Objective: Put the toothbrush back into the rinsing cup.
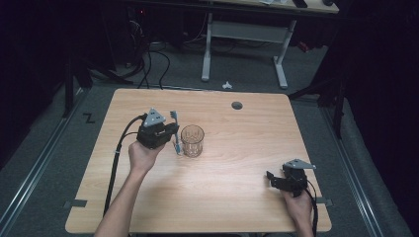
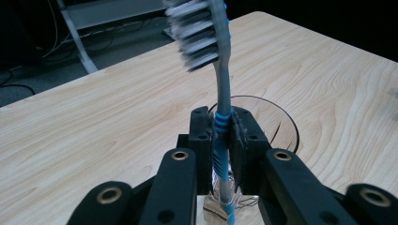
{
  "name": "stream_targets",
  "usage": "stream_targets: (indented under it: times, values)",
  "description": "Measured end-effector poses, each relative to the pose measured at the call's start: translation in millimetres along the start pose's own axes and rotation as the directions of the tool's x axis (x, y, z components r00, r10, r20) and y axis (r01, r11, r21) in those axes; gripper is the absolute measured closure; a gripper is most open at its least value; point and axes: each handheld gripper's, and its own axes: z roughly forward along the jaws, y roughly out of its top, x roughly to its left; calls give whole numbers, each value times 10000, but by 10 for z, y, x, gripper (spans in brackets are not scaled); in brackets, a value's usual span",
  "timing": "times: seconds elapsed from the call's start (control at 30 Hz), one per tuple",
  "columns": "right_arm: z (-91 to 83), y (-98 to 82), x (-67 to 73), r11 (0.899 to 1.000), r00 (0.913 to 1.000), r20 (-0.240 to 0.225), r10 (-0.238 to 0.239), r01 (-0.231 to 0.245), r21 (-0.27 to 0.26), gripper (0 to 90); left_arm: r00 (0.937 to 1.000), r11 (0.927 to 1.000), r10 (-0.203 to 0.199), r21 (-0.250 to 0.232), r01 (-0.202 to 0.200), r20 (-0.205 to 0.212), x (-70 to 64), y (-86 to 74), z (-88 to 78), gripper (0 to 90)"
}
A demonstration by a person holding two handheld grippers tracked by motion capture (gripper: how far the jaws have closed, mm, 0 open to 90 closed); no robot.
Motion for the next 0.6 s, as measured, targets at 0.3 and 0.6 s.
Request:
stream_targets:
  times: [0.3, 0.6]
  values:
    - [0, 0, 0, 10000, 10000, 0, 1, -1, 0, 262, 10000, 10000, -24, -77, 24, 3, 0, -56, 6, 803]
    - [0, 0, 0, 10000, 10000, 0, 2, -2, -1, 262, 9997, 9997, 232, -28, -233, -96, -40, -84, 34, 804]
